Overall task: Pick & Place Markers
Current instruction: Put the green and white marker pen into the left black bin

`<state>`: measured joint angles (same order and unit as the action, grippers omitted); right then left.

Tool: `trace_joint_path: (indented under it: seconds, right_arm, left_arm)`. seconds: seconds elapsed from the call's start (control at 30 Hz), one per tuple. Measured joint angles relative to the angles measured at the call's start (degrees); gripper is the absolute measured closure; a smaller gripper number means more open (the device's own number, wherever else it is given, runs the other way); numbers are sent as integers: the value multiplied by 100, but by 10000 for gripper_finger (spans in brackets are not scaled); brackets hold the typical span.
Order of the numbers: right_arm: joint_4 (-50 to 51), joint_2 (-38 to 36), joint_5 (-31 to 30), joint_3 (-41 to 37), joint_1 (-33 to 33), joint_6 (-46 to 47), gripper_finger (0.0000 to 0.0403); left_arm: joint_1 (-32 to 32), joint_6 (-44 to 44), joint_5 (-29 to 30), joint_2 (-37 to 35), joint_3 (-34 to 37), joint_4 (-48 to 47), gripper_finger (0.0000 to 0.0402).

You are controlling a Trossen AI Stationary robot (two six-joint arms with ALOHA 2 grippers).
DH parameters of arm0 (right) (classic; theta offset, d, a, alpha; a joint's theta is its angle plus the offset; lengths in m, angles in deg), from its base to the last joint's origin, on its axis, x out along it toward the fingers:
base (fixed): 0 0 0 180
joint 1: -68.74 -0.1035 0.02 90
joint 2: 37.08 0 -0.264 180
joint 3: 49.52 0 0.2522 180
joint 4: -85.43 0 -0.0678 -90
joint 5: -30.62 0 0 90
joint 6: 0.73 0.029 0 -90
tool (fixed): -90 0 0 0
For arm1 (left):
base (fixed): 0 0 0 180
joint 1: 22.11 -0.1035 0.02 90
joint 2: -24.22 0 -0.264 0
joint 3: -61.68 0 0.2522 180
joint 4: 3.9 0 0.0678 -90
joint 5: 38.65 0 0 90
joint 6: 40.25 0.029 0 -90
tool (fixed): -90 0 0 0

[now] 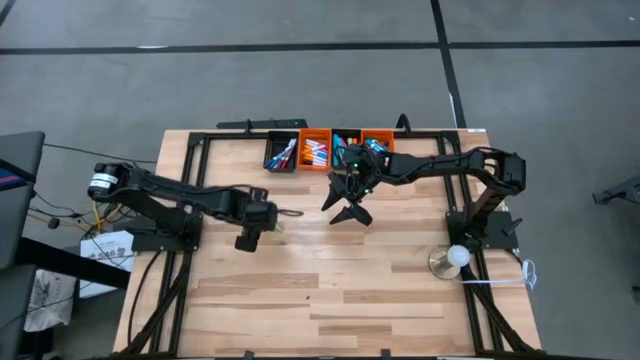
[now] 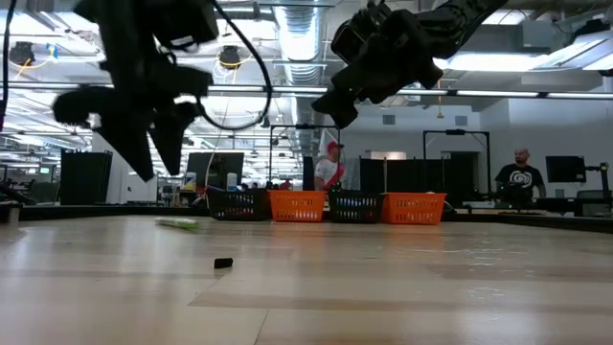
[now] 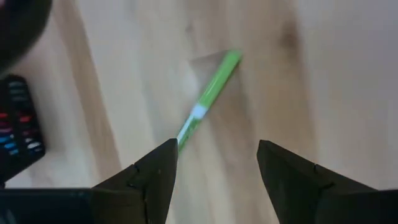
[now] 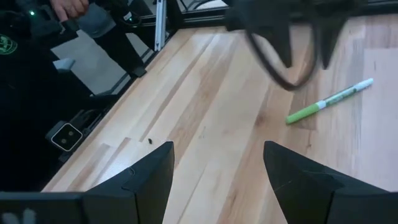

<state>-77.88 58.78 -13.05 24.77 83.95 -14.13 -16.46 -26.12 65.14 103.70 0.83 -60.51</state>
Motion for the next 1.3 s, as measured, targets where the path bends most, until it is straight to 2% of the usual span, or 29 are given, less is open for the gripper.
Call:
trace_joint_path:
  seconds: [0.13,0.3,0.47,0.67,0.83,0.97,1.3]
  right_arm:
    - [12,1,2,0,-5,-9,163]
    - [17,1,4,0,-7,-11,163]
    - [211,1,5,4,-5,-103,163]
    - [417,1,13,4,-5,-267,163]
    - [492,0,17,4,-5,-266,163]
    - [571,1,19,4,-5,-267,163]
    - [595,1,19,4,-8,-267,163]
  left_arm:
    - [-550,450,-15,216,0,201,184]
    - [-1166,1012,-399,459,0,656,184]
    - [-1513,1513,-685,851,0,758,184]
    - [-1945,2069,-716,1419,-1,1474,184]
    - [-2264,2272,-1132,1763,-48,1512,191]
    - [-2288,2276,-1348,1818,-48,1520,226]
    - [-2242,1990,-1356,1659,0,1628,354]
